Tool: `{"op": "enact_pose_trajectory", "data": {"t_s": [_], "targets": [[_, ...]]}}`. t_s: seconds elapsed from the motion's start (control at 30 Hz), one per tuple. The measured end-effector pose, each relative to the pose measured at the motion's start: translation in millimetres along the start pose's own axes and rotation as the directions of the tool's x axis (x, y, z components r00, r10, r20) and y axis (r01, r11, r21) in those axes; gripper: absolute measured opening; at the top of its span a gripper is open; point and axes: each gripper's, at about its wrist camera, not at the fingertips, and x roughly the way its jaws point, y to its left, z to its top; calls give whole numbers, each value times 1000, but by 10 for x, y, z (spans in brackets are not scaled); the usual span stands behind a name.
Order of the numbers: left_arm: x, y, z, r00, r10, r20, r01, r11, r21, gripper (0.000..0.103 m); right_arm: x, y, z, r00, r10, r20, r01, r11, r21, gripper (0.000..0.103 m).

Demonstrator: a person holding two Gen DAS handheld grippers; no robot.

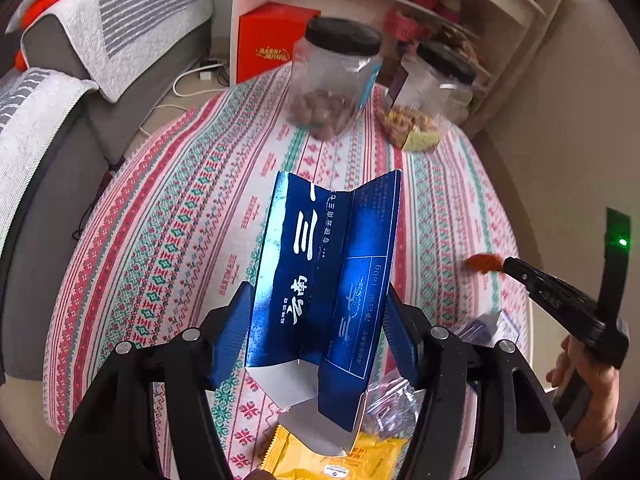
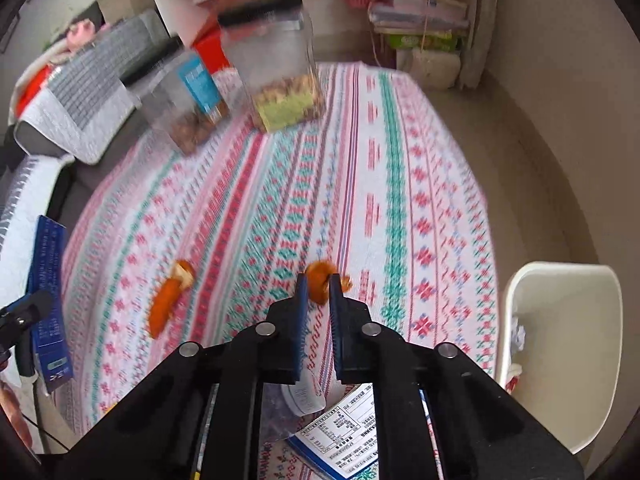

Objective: Collect trash
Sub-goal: 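Grasp the orange peel with the right gripper and lift it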

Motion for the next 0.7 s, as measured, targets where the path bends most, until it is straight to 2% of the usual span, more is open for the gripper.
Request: {"op": "enact_pose_trajectory", "data": {"t_s": [0.2, 0.33, 0.4, 0.43, 0.47, 0.53, 0.6, 0.67, 0.7], "targets": [[-81, -65, 13, 999, -7, 37, 7, 1000, 5, 62, -321, -4, 71, 996, 17, 84, -18, 1000, 0, 4], [-81, -113, 5, 999, -16, 35, 16, 1000, 13, 62, -336, -29, 70, 997, 37, 67, -37, 999, 9, 6], [-78, -126, -5, 999, -17, 33, 16, 1000, 15, 62, -192, -15, 11, 1000, 20, 19, -20, 1000, 20, 14], [-77, -131, -12, 999, -16, 34, 15, 1000, 18, 62, -99, -15, -16, 1000, 12, -17, -11, 1000, 29, 33], [-75, -134, -19, 999, -14, 34, 13, 1000, 21, 63, 38, -8, -51, 998, -4, -58, 6, 999, 43, 47], [-64, -118, -28, 1000, -9, 28, 8, 1000, 23, 63, 259, 15, -86, 993, -18, -120, 25, 998, 57, 48], [-51, -83, -27, 1000, -6, 22, 6, 1000, 17, 63, 372, 73, -106, 990, -18, -141, 27, 998, 61, 50], [-37, -58, -30, 1000, -1, 18, 1, 1000, 14, 63, 478, 167, -98, 988, -27, -153, 35, 998, 50, 58], [-21, -42, -32, 1000, 3, 14, -3, 1000, 14, 63, 509, 199, -95, 987, -32, -158, 40, 998, 44, 58]]}}
